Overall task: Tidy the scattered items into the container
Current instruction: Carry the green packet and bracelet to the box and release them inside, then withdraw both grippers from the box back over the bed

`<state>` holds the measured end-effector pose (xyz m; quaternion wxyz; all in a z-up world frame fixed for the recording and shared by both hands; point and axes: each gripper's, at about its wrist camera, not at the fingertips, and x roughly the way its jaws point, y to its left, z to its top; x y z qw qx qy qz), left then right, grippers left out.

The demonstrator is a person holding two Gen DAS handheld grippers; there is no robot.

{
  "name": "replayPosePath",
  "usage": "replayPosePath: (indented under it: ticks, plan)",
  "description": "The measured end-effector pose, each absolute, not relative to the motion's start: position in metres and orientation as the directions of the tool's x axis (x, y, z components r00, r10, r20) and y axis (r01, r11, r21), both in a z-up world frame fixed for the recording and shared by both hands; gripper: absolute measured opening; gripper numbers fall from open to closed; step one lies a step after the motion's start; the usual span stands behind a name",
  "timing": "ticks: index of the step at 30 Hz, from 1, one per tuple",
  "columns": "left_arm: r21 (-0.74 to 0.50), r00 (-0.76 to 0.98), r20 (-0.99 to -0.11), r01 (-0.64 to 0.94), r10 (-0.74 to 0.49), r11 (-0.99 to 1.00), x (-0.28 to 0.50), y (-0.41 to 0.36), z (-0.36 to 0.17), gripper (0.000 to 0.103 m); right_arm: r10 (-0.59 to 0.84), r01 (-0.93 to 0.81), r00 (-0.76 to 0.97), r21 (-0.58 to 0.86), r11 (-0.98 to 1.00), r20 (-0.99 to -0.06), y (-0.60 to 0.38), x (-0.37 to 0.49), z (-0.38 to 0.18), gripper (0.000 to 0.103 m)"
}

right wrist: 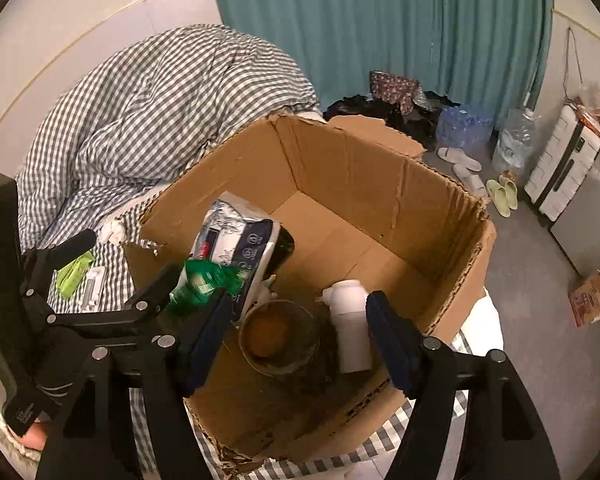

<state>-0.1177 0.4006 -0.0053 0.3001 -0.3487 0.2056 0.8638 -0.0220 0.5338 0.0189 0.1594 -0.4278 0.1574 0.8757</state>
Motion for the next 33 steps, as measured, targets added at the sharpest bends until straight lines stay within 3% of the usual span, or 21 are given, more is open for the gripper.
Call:
replayPosePath:
  ticks: [13, 25, 33]
  plan:
    - [0.089, -0.616, -0.709, -0.562, 0.344, -0.822, -0.125, 0.313, 0.019, 0.103, 0.115, -0.367, -0.598, 0.144, -0.919, -0.793, 0.481, -0.024, 0.039, 0.069]
    - [0.048, -0.677, -0.703, -0.352, 0.219, -0.935, -0.134, 0.141, 0.033, 0.103, 0.014, -0.197, -0.616, 0.137, -0.971, -0.788, 0.346, -0.045, 0.046, 0.069]
    - [0.029, -0.676, -0.725, -0.219, 0.13, -0.975, -0.143, 0.032, 0.013, 0.103, -0.02, -0.109, -0.609, 0.109, -0.988, -0.793, 0.263, -0.067, 0.048, 0.069]
